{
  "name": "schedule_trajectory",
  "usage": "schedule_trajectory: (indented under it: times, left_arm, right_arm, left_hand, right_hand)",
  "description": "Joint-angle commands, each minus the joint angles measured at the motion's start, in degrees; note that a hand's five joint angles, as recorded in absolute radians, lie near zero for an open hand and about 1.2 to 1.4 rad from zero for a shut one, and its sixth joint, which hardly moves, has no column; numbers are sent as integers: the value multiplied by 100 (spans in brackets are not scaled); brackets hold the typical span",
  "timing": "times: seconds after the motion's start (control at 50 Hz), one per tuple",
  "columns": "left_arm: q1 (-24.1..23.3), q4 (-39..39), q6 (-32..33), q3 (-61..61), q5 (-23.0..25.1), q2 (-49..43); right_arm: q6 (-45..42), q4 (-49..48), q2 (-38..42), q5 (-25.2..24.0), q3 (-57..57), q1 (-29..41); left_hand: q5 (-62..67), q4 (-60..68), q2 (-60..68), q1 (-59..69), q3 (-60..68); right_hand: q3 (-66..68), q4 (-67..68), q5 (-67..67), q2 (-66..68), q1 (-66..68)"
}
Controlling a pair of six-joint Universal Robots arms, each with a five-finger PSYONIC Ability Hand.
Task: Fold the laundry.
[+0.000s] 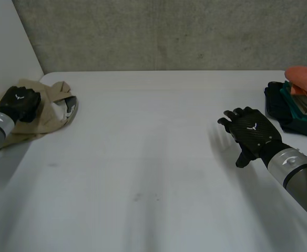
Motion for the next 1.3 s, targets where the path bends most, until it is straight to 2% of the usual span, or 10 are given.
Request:
schedule_trajectory:
  times: [0.02,0.24,0.3,0.32,0.56,0.68,0.78,0.84,1.08,1.3]
  left_arm:
    - [-356,1022,-223,-307,-249,80]
    - [-743,1260,-1120,-466,-529,853]
    - [-726,1234,-1076,-405,-600,739]
    - [-726,1216,-1050,-396,-600,713]
    - [-207,821,-198,140,-627,-227]
    - [-181,531,5,773,-627,-825]
    - [-224,522,14,730,-653,-729]
    - [-356,592,-21,423,-679,-326]
    - [-1867,847,-1180,-1071,-820,1625]
    - [-4354,944,-1885,-1811,-969,1935]
  right_arm:
    - [14,-8,-10,32,-3,0]
    - [14,-8,-19,24,-21,-35]
    - [14,-8,-19,23,-21,-79]
    - [14,-8,-19,23,-21,-79]
    - [14,-8,-10,15,-82,-79]
    - [14,-34,69,23,-91,-70]
    - [14,-70,96,32,-108,-79]
    - [14,-70,96,32,-100,-79]
    - [23,-70,69,111,-100,-193]
    - [251,-70,-63,1025,-337,-492]
  left_hand:
    - [1400,1247,1239,1281,1408]
    - [1400,1247,1239,1281,1408]
    - [-4759,-4912,-4920,-4877,-4751]
    - [-5005,-5157,-5166,-5123,-4996]
    - [-5091,-5244,-5252,-5210,-5083]
    - [-4254,-4407,-4415,-4373,-4246]
    - [937,784,776,819,945]
    - [1400,1247,1239,1281,1408]
    - [1400,1247,1239,1281,1408]
    - [1400,1247,1239,1281,1408]
  right_hand:
    - [-206,-371,-382,-275,-230]
    - [-206,-371,-382,-275,-230]
    - [-206,-371,-382,-275,-230]
    - [-206,-371,-382,-275,-230]
    - [-206,-371,-382,-275,-230]
    - [-206,-371,-382,-275,-230]
    - [-206,-371,-382,-275,-230]
    - [-206,-371,-382,-275,-230]
    - [-206,-371,-382,-275,-230]
    - [-206,-371,-382,-275,-230]
